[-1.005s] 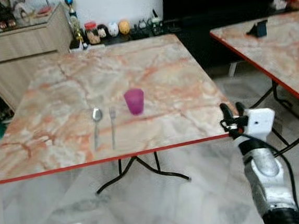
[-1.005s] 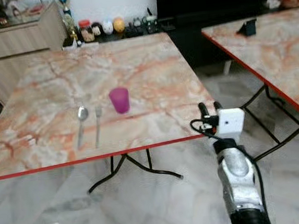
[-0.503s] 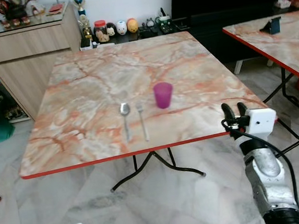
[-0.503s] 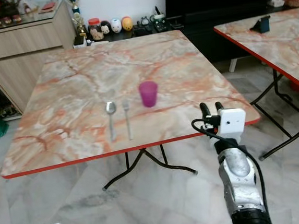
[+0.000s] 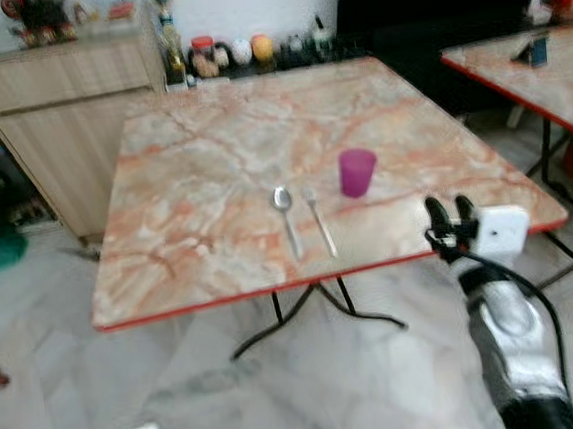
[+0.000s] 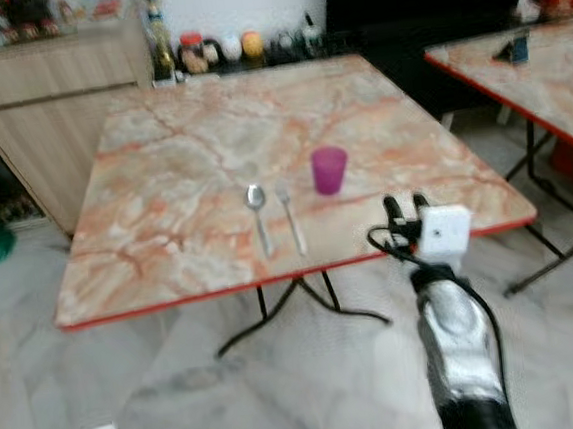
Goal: Setting the table
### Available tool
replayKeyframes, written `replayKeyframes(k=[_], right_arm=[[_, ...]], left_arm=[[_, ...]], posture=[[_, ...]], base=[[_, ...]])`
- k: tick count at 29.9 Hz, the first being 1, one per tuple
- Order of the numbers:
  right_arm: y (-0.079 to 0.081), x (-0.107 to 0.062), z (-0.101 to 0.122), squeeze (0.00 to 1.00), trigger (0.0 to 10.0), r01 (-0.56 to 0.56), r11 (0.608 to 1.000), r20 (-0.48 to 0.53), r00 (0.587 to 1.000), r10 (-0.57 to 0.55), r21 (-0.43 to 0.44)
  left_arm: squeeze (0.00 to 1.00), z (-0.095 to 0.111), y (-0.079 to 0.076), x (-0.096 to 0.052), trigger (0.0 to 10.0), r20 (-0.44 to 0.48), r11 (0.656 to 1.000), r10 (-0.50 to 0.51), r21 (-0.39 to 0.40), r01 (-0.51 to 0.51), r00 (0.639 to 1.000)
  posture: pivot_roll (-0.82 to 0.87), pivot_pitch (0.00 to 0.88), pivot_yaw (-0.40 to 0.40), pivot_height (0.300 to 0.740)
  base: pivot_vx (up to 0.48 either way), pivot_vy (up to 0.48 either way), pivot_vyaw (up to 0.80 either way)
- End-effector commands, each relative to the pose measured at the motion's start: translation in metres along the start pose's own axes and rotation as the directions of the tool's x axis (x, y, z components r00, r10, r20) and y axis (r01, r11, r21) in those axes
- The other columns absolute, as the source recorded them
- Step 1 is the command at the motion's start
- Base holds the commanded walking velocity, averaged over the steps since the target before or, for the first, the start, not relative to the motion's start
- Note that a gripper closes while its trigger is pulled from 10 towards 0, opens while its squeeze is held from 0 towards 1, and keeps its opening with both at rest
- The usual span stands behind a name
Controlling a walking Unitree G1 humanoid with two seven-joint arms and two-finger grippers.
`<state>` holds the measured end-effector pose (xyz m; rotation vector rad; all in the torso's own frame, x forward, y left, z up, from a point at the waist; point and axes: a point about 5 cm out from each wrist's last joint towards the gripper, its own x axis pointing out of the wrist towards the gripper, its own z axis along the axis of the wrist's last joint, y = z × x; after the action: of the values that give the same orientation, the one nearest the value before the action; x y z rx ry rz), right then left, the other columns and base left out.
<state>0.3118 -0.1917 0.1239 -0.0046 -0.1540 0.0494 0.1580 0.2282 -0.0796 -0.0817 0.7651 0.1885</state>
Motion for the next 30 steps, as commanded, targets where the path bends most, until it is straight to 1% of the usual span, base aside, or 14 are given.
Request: replayKeyframes(k=[1,8,14,16,23,30], right_arm=[[-0.0060,-0.0001,0.0027,0.00,10.0,0.017,1.000,0.005,1.000,-0.017,-0.006],[-0.0059,0.0003,0.0033,0.00,10.0,0.017,1.000,0.006,1.000,-0.017,-0.004],[-0.0051,0.0004,0.0032,0.00,10.0,0.015,1.000,0.006,1.000,-0.015,-0.003],[-0.0050,0.0005,0.0034,0.00,10.0,0.016,1.000,0.007,1.000,-0.016,-0.001],[-0.0047,0.0017,0.0042,0.00,10.0,0.020,1.000,0.011,1.000,-0.020,0.000],[-0.0051,0.0023,0.0063,0.00,10.0,0.028,0.999,0.025,0.999,-0.027,-0.031]], left_arm=[[0.00,-0.0021,-0.0032,-0.0002,10.0,-0.006,1.000,-0.002,-0.008,0.002,1.000],[0.00,-0.0027,-0.0045,-0.0002,10.0,-0.010,1.000,-0.010,-0.015,0.010,1.000],[0.00,-0.0033,-0.0048,-0.0003,10.0,-0.016,1.000,-0.015,-0.004,0.014,1.000],[0.00,-0.0032,-0.0057,-0.0003,10.0,-0.014,1.000,-0.021,0.008,0.022,1.000],[0.00,-0.0025,-0.0064,-0.0001,10.0,-0.008,1.000,-0.019,0.008,0.019,1.000],[0.00,-0.0014,-0.0069,0.0003,10.0,-0.005,1.000,-0.024,0.013,0.024,1.000]], posture=[[-0.08,0.000,0.014,0.740],[-0.08,0.000,0.013,0.740],[-0.08,0.000,0.013,0.740],[-0.08,0.000,0.014,0.740],[-0.08,0.000,0.017,0.740],[-0.08,0.000,0.021,0.740]], base=[[0.000,0.000,0.00],[0.000,0.000,0.00],[0.000,0.000,0.00],[0.266,0.000,0.00],[0.268,0.000,0.00],[0.268,0.000,0.08]])
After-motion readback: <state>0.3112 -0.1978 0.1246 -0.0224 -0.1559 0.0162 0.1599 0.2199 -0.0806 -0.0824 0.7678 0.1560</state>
